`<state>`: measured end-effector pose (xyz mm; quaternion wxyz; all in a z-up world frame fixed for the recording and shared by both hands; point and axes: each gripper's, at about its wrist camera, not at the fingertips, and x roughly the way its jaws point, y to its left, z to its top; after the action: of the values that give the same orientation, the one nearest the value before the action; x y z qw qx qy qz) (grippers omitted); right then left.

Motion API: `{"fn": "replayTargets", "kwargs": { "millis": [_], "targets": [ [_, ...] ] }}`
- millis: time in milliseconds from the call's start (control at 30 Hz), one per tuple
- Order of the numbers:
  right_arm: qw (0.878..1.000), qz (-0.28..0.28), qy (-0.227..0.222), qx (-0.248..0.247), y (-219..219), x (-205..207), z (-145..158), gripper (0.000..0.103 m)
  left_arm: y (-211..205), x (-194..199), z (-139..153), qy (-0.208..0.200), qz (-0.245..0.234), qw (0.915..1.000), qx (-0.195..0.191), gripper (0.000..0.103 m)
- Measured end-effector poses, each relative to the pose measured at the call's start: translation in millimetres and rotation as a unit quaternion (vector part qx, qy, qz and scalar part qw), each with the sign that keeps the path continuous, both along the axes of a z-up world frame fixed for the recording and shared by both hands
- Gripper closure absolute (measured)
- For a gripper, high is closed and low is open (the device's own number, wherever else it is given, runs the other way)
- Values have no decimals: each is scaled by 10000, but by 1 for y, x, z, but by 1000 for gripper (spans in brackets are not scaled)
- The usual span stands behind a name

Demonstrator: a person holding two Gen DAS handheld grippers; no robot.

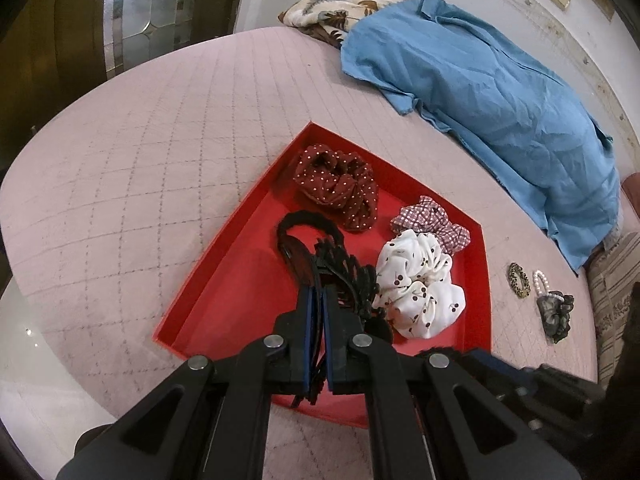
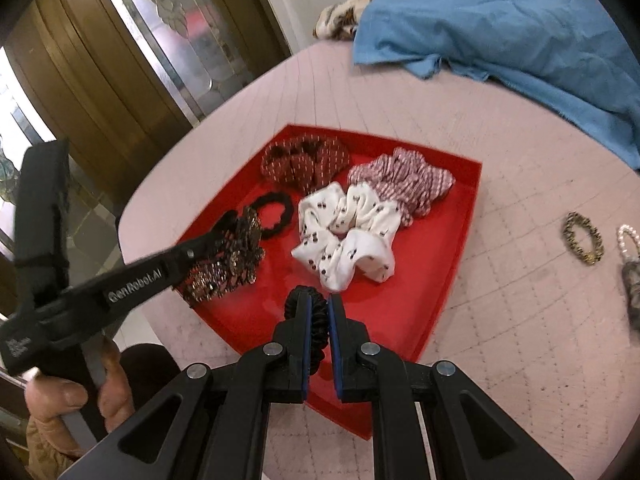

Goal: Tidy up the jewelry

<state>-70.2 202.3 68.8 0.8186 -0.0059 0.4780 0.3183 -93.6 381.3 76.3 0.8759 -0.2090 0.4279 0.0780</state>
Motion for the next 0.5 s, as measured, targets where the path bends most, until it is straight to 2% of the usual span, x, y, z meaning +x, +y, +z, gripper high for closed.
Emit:
{"fn": "replayTargets", "kwargs": {
  "millis": [333, 433, 500],
  "targets": [
    [9996, 111, 194, -171, 13, 1, -21, 93, 2, 2, -1, -70, -60, 9995, -309, 97],
    [9996, 102, 177, -181, 13, 0, -21, 93, 2, -1, 5, -159, -33, 9992, -359, 84],
    [9996, 113, 151, -191, 14, -1, -20, 93, 1, -4, 10, -216, 12, 9992, -327, 72]
  ]
}}
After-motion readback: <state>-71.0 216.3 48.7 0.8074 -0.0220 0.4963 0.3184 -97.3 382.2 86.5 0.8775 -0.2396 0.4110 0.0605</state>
